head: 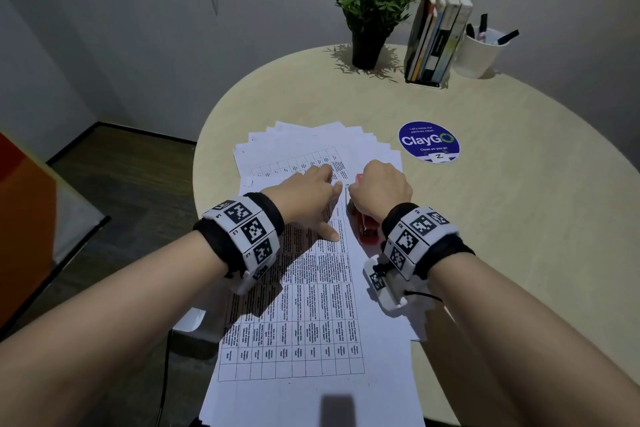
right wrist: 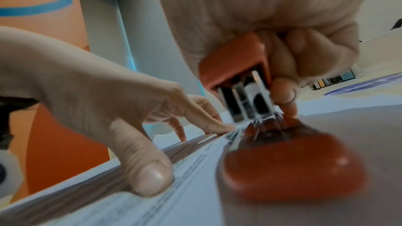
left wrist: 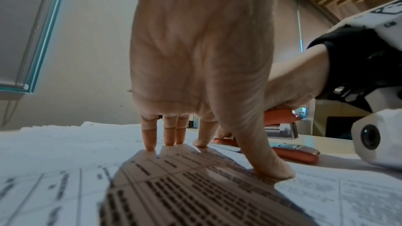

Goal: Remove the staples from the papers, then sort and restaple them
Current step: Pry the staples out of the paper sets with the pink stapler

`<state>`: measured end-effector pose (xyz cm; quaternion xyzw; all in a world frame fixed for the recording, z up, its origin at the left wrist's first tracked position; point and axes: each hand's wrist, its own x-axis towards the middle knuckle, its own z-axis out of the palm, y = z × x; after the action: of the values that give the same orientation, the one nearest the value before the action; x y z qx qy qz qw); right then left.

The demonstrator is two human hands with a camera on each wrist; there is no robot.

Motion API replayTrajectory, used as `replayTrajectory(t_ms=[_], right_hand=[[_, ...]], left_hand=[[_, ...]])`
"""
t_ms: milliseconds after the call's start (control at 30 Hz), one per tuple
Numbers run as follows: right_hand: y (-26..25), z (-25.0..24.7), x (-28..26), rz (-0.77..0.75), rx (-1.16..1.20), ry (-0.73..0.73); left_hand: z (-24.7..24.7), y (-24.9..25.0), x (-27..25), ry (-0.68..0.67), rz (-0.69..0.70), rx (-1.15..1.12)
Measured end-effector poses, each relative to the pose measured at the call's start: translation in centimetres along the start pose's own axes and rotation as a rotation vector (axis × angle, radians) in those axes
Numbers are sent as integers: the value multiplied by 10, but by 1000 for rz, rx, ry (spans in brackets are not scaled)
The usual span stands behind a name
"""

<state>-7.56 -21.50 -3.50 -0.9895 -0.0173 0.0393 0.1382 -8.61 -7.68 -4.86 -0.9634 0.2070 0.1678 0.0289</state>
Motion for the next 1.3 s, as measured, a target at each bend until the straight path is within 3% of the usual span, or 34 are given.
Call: replayTrajectory(t_ms=[167, 300, 500, 733, 867, 1033, 1300], right_hand=[[-2, 1, 5, -115, -116, 30], [1, 0, 11, -46, -22, 22], [-1, 2, 17, -62, -30, 16], [13, -4, 35, 123, 362, -30], [68, 13, 63, 181, 736, 12], [69, -37, 25, 219, 1048, 16], [102, -56, 23, 67, 1076, -150]], left_hand=[[0, 0, 2, -10, 1, -9], [-1, -2, 2, -6, 2, -5], [1, -2, 3, -2, 5, -17], [2, -6, 1, 13, -7, -89], [-5, -30, -2, 75, -180, -213], [-18, -40, 4, -33, -238, -310], [-16, -20, 19, -17, -151, -366]])
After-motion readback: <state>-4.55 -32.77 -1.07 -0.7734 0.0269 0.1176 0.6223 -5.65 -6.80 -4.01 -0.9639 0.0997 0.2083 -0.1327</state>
